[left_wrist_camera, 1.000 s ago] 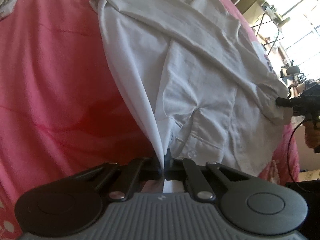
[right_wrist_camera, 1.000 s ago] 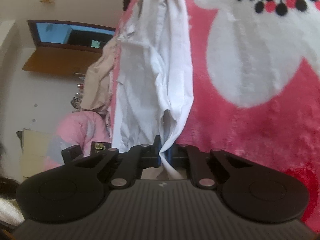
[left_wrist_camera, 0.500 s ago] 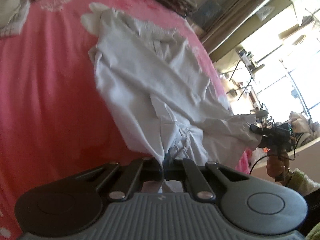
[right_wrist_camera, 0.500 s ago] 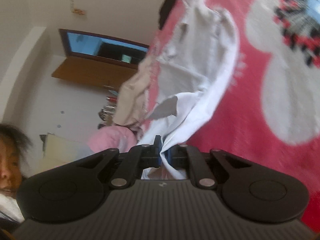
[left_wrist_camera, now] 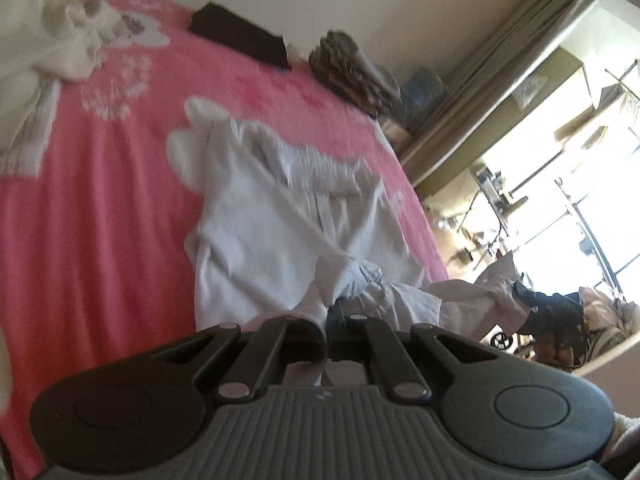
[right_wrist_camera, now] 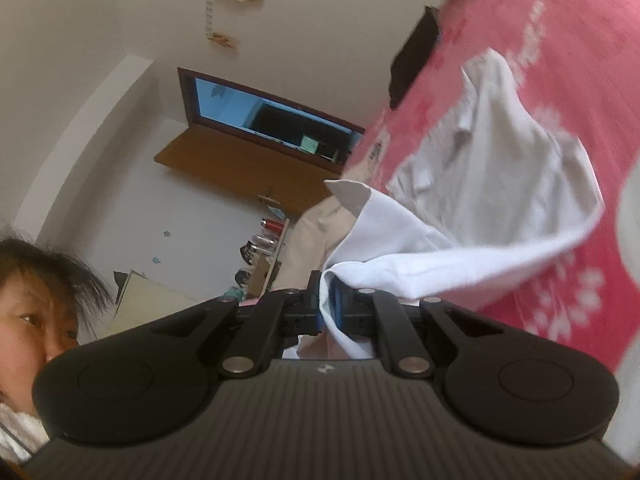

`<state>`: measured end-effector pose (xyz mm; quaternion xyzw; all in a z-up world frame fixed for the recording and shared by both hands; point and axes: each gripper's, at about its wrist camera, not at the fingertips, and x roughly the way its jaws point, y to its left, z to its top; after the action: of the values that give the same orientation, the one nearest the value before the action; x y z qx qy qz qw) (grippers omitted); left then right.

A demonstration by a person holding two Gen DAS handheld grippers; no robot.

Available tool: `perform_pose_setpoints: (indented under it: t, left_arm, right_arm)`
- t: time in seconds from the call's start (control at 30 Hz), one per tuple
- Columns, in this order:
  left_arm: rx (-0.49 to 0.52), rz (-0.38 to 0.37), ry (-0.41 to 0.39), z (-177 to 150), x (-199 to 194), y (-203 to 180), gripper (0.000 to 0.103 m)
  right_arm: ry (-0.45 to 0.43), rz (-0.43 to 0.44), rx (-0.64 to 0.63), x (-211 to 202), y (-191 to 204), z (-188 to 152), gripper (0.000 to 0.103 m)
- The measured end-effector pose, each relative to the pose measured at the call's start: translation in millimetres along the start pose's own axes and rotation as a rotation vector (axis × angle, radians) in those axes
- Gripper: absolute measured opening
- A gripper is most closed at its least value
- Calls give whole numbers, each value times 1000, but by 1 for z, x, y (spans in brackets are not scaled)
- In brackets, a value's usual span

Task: Fold clothes
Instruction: 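Lift the hem with both grippers and fold it toward the collar, then open both grippers and release the folded shirt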

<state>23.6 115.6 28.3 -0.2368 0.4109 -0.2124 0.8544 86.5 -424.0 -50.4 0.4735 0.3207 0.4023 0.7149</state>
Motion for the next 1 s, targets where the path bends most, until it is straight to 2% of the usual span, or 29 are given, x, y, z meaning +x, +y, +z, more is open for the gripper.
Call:
perform_pose_setpoints:
  t: [0.33, 0.5, 0.7, 0.9, 0.97, 1.0]
  left_arm:
    - [-14, 30, -105, 64, 48, 26, 2]
    - [-23, 58, -128, 97, 77, 45, 2]
    - [-61, 80, -99, 117, 120, 74, 2]
    - [-166, 96, -11, 111, 160, 112, 4]
    - [-223, 84, -11, 108, 162, 122, 13]
    - [-253, 76, -14, 107, 162, 126, 22]
  right_arm:
    - [-35, 37, -43, 47, -26, 73, 4]
    - [-41, 41, -44, 73, -47, 103, 4]
    - [-54, 29, 8, 98, -81, 125, 4]
    - [-75, -44, 111, 113, -125, 132, 7]
    - [-85, -68, 157, 115, -138, 132, 8]
    - [-90, -78, 184, 115, -144, 132, 10]
